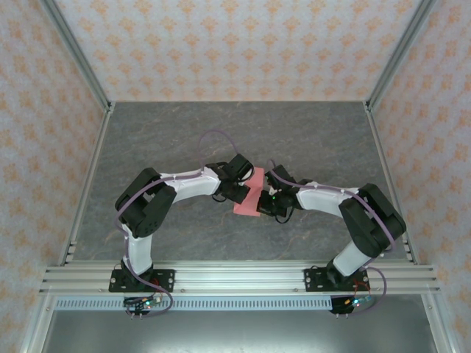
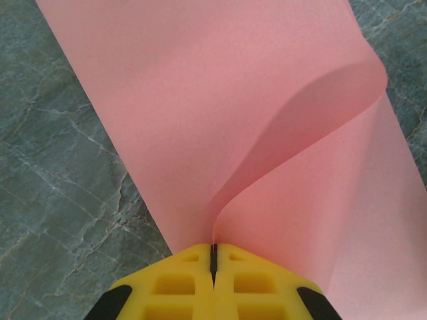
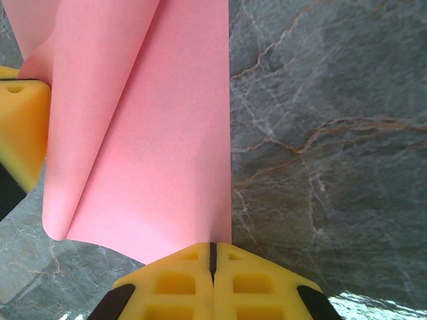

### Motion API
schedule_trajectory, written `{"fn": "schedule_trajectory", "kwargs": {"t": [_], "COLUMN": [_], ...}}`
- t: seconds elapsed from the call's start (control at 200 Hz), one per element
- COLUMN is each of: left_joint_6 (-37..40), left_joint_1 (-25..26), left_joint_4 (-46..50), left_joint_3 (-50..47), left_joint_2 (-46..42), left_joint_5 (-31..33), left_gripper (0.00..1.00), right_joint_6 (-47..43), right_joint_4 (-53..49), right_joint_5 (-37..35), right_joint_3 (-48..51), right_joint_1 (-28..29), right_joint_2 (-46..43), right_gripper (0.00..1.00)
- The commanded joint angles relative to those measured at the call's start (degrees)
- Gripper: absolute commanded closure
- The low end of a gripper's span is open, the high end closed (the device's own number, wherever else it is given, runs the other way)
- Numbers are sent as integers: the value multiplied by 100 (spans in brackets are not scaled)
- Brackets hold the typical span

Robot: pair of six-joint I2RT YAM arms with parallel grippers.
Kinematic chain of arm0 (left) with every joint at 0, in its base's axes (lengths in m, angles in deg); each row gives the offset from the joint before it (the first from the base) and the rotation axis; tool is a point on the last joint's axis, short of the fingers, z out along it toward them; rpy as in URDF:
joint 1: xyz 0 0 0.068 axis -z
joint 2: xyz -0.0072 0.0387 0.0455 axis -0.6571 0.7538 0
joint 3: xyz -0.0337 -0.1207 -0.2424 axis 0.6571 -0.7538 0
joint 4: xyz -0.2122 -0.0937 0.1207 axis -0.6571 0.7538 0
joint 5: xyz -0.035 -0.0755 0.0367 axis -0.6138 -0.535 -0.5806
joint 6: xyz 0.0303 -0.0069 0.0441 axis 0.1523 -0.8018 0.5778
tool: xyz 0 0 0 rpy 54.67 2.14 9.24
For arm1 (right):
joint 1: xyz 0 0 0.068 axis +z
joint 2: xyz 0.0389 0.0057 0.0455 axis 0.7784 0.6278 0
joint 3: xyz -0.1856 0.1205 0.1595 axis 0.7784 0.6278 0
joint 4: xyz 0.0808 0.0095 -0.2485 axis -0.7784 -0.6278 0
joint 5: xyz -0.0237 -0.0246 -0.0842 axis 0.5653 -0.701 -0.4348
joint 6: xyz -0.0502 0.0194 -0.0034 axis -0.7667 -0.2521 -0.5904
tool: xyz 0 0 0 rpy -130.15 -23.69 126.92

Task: Fold a paper plane with a square sheet of paper (fold left side to right side)
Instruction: Fold the triangle a second time at the center of the table.

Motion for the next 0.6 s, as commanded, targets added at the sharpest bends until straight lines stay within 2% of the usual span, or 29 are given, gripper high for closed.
{"fn": "schedule_trajectory", "kwargs": {"t": [0.0, 0.28, 0.395, 0.595], "left_joint_6": [132, 135, 122, 126], "left_joint_1": [-26, -24, -13, 28], "left_joint_4": [68, 31, 22, 22], "left_joint_3": [10, -81, -99, -116], "left_joint_2": [151, 119, 110, 110], "left_joint_5": [-27, -110, -126, -121], "left_gripper": [96, 96, 96, 96], "right_joint_6": [27, 636, 967, 1119], "right_joint_4": [-239, 1258, 2106, 2602], "right_joint_5": [-128, 532, 771, 697], "right_joint_3": [137, 570, 649, 364], "right_joint_1": [82, -343, -478, -489], "right_joint_2": [-46, -738, -567, -140], "right_gripper": [100, 100, 100, 100]}}
